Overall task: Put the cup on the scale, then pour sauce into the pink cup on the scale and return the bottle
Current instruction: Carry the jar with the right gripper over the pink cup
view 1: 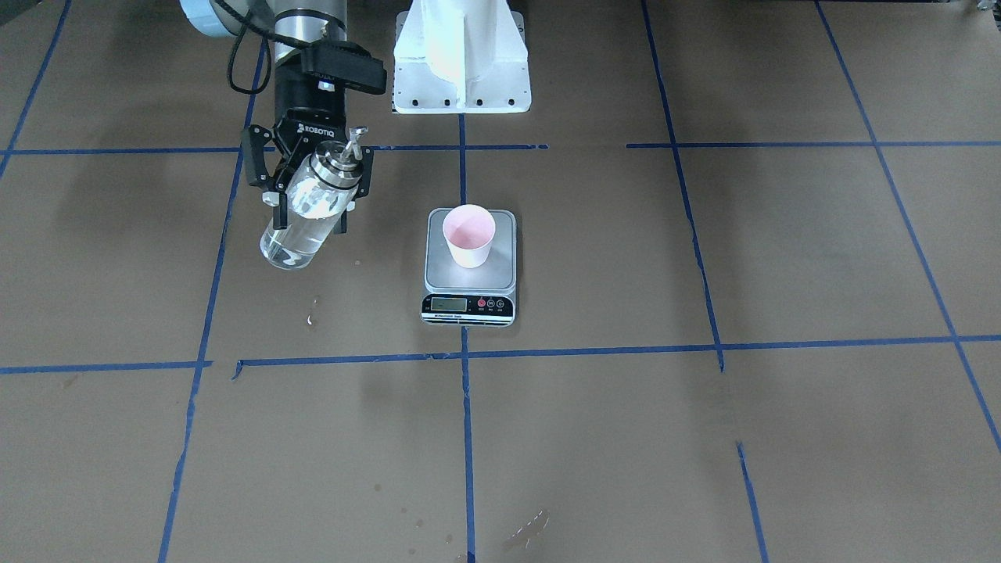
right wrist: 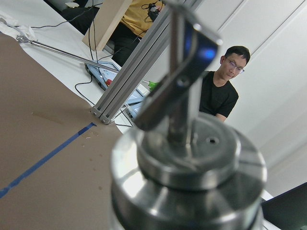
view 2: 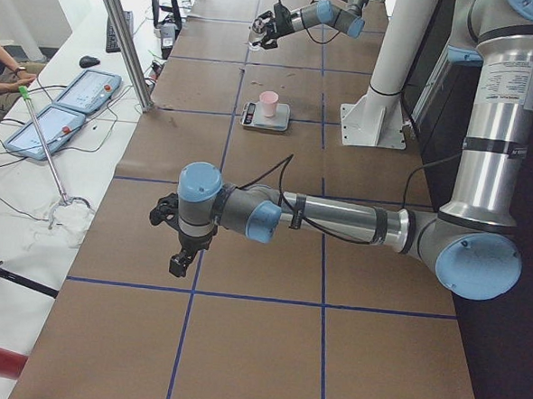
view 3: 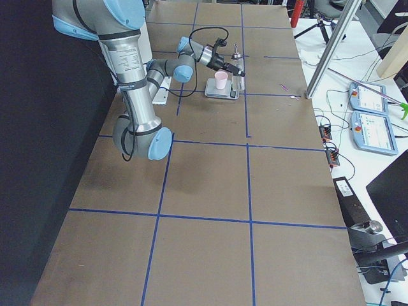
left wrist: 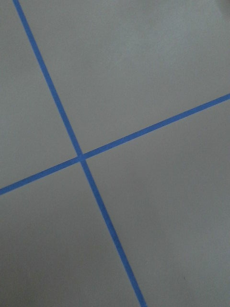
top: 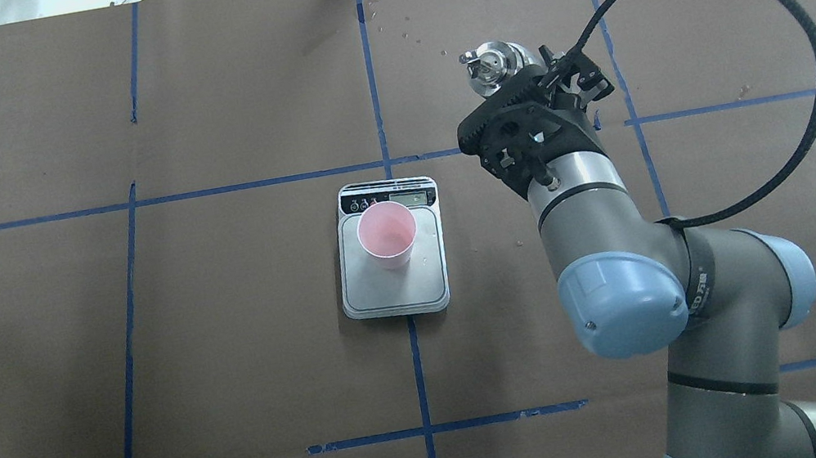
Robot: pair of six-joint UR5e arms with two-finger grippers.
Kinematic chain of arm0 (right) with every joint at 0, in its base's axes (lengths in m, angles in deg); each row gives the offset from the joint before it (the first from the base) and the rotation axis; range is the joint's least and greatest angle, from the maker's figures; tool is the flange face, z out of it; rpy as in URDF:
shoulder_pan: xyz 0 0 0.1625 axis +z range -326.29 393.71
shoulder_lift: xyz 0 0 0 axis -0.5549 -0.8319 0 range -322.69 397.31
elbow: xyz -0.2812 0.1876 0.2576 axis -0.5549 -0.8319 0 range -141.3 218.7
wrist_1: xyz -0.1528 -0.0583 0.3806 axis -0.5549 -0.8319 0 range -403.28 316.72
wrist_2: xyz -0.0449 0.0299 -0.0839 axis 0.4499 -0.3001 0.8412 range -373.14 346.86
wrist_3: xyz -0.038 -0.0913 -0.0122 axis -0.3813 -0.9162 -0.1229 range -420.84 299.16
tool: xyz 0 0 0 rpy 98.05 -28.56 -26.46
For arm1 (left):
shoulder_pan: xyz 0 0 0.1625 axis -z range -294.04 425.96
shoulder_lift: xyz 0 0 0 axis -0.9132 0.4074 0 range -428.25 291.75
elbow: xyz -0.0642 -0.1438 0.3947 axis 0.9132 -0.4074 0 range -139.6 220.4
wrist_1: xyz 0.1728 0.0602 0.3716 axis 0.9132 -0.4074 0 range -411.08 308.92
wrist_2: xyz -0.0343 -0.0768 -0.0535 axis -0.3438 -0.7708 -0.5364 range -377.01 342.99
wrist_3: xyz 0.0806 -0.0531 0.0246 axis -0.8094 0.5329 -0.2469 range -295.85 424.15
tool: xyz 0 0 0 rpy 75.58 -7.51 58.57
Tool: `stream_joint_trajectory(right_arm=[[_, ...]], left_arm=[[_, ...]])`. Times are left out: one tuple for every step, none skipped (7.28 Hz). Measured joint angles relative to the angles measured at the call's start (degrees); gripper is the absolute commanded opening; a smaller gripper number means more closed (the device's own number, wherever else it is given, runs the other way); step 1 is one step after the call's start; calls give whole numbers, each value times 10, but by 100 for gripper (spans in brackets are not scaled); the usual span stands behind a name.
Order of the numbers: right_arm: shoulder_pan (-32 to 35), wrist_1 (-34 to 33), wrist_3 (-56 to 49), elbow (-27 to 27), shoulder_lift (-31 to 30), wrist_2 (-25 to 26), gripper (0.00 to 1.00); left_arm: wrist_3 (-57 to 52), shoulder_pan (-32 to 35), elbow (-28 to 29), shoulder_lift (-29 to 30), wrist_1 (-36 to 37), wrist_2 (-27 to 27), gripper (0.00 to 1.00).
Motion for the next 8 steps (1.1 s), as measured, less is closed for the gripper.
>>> stream_joint_trajectory(right_arm=[[-22, -28, -11, -6, 3, 44, 0], [-39, -50, -22, -11, 3, 77, 0], [-51, -61, -37, -16, 2, 104, 0], [-58, -65, -54, -23, 3, 125, 0], [-63, -66, -63, -35, 4, 138, 0], [-67, -67, -69, -50, 6, 150, 0], [-69, -67, -84, -68, 8, 160, 0], [-70, -67, -101, -86, 12, 167, 0]], left_arm=[[2, 6, 12, -2, -24, -17, 100], [4, 10, 19, -4, -26, -39, 100], [5, 12, 21, -9, -18, -53, 100], [5, 13, 18, -17, -13, -61, 100], [5, 14, 12, -23, -12, -61, 100], [5, 15, 7, -27, -12, -53, 100], [5, 19, 5, -29, -12, -40, 100], [4, 21, 4, -30, -13, -34, 100]])
